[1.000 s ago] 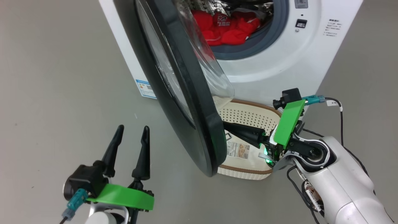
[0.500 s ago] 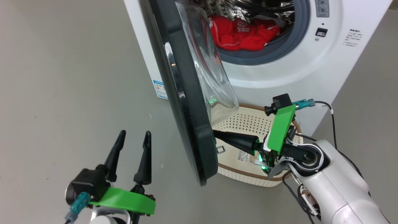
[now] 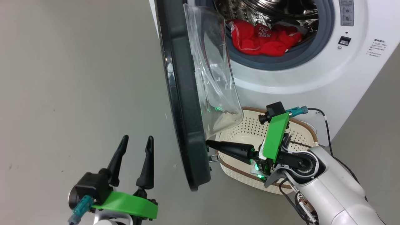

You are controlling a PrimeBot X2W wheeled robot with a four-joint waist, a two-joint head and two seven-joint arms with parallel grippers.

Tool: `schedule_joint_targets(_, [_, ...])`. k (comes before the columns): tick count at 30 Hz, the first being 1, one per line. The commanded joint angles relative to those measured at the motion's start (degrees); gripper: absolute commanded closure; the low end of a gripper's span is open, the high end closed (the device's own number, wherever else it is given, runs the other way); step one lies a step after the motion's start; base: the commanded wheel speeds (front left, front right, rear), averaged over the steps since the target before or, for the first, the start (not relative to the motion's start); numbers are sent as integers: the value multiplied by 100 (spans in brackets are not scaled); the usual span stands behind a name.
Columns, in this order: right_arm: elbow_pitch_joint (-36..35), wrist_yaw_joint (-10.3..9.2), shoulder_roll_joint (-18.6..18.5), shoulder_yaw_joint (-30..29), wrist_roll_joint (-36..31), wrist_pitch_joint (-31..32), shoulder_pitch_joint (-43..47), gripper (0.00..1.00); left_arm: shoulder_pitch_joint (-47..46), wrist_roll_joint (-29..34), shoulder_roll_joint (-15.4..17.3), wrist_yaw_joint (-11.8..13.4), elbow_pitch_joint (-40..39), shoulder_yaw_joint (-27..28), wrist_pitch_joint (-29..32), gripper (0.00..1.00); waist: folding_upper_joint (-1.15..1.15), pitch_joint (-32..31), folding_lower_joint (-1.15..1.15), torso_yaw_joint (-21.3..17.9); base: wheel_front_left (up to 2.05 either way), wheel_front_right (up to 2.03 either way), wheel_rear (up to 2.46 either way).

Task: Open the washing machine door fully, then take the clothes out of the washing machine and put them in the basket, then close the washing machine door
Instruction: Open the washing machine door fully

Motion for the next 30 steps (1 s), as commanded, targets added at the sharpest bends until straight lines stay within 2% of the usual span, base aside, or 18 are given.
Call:
schedule_joint_targets(1, [-141,43,152,108,79,-33,51,100,-65,-42,93,29,-107,153,-35,0,0,-34,0,68,0,0,0])
schedule_joint_targets(18, [-69,43,152,225,155,-225,127,100,40,-72,94,44,-20,125,-35,0,0,-231,0,353,0,0,0])
schedule_joint_targets(22, [-86,43,125,240,-31,-396,142,100,74,-101,97,64,-3,137,-35,0,0,-267,0,323,0,0,0])
schedule_joint_targets(26, [-171,43,15,247,-425,-831,179,100,91,-129,112,85,0,147,-34,0,0,-286,0,277,0,0,0])
schedule_joint_targets(28, [-215,43,-67,237,-720,-1205,187,67,96,-145,120,93,-8,151,-32,0,0,-287,0,253,0,0,0])
schedule_joint_targets(29, [-248,43,-119,243,-910,-1429,190,54,98,-151,124,98,-14,153,-32,0,0,-288,0,241,0,0,0])
schedule_joint_targets(30, [-272,43,-174,257,-1137,-1695,194,26,100,-156,130,103,-18,155,-32,0,0,-291,0,228,0,0,0])
